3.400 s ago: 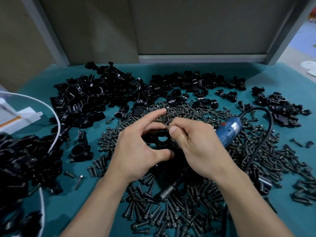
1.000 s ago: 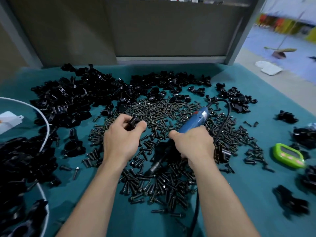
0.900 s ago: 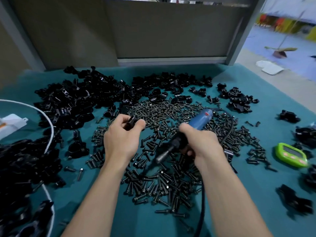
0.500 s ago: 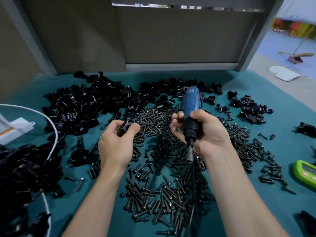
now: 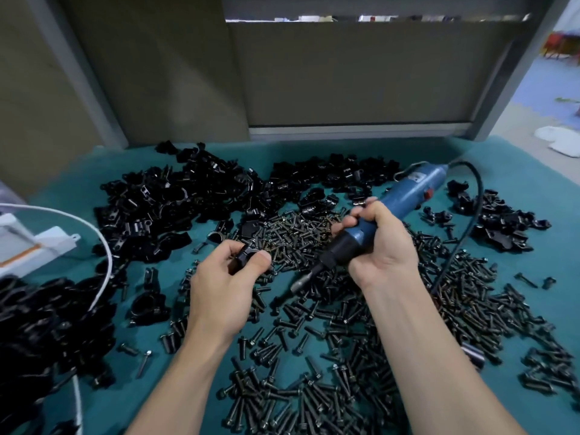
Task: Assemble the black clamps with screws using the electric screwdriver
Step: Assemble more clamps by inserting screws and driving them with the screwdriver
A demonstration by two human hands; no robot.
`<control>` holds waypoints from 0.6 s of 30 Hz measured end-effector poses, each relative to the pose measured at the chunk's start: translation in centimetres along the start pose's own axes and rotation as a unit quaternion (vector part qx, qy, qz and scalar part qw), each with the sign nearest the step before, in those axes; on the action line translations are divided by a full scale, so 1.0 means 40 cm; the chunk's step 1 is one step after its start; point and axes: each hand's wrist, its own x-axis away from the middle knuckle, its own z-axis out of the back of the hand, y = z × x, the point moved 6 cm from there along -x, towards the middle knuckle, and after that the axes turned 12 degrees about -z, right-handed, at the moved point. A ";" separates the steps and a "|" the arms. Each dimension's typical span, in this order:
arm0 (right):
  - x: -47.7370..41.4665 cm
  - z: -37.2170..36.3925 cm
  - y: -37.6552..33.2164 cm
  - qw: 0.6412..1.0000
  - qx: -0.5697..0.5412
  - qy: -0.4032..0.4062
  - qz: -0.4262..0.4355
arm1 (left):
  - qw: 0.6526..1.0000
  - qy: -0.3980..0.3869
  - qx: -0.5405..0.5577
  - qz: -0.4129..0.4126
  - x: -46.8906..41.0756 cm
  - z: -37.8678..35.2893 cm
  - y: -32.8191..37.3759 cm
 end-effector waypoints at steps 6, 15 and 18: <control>0.001 0.042 -0.020 0.997 -0.068 -0.010 0.023 | 0.996 -0.064 -0.047 -0.031 0.006 -0.013 0.001; 0.012 0.060 -0.056 0.992 -0.109 -0.028 0.049 | 0.981 -0.169 -0.067 -0.063 0.036 -0.053 0.031; 0.013 0.058 -0.053 0.991 -0.118 -0.033 0.053 | 0.979 -0.183 -0.067 -0.060 0.038 -0.059 0.028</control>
